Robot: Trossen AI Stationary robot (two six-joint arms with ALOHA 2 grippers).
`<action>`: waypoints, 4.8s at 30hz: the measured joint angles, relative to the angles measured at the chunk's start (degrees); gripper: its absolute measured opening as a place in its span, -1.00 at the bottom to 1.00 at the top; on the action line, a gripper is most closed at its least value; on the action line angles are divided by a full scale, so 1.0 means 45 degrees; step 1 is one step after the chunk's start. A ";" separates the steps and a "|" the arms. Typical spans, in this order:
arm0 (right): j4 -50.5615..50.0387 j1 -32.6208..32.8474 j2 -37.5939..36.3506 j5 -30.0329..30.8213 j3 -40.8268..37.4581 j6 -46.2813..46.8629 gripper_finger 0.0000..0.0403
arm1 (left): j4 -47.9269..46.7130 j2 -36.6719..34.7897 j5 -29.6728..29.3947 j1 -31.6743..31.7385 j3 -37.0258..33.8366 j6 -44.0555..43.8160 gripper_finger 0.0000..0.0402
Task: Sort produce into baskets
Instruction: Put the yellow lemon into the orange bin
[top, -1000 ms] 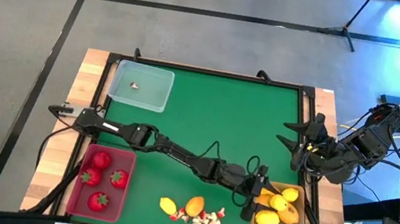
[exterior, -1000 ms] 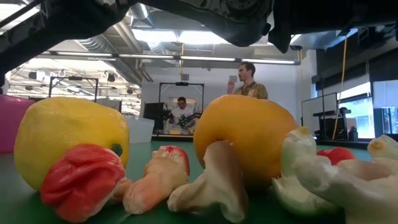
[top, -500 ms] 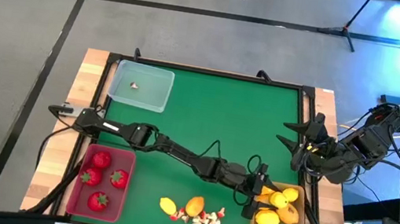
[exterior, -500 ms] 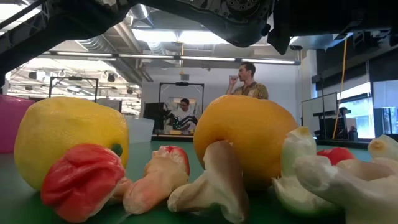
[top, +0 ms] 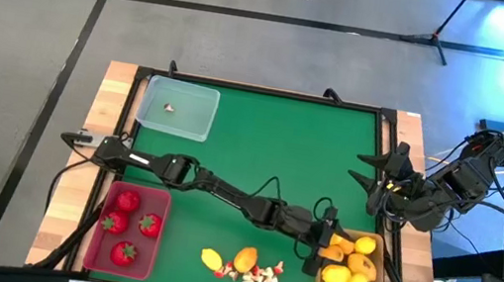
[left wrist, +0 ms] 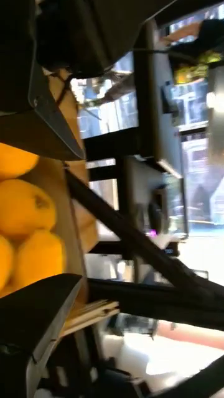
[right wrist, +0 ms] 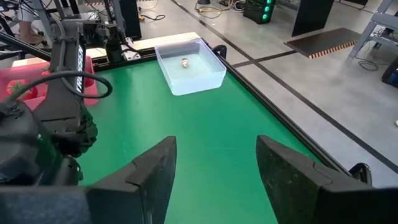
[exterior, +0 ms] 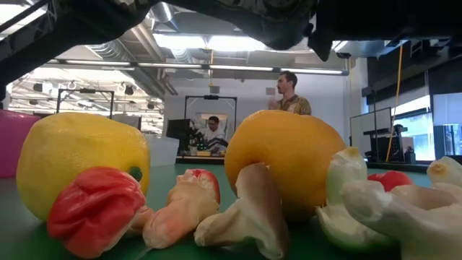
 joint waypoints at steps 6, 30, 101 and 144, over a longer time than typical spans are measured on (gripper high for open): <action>0.0002 0.0004 0.0002 -0.0192 0.0000 0.0000 0.10 | -0.4091 -0.1374 0.0691 -0.0004 0.0019 0.0178 0.53; 0.0501 0.0004 0.0158 -0.1370 0.0000 0.0056 0.10 | -2.0202 -1.0404 -0.1751 -0.1957 0.0011 -0.0788 0.53; 0.6860 0.0002 0.6499 -0.5418 0.0000 -0.3254 0.10 | -0.5058 -1.0503 0.0344 -0.3895 -1.6239 -0.3282 0.53; 0.7101 0.0004 0.4766 -0.5232 0.0000 -0.4113 0.10 | -0.4476 -1.2850 -0.1180 -0.2721 -1.6728 -0.3610 0.04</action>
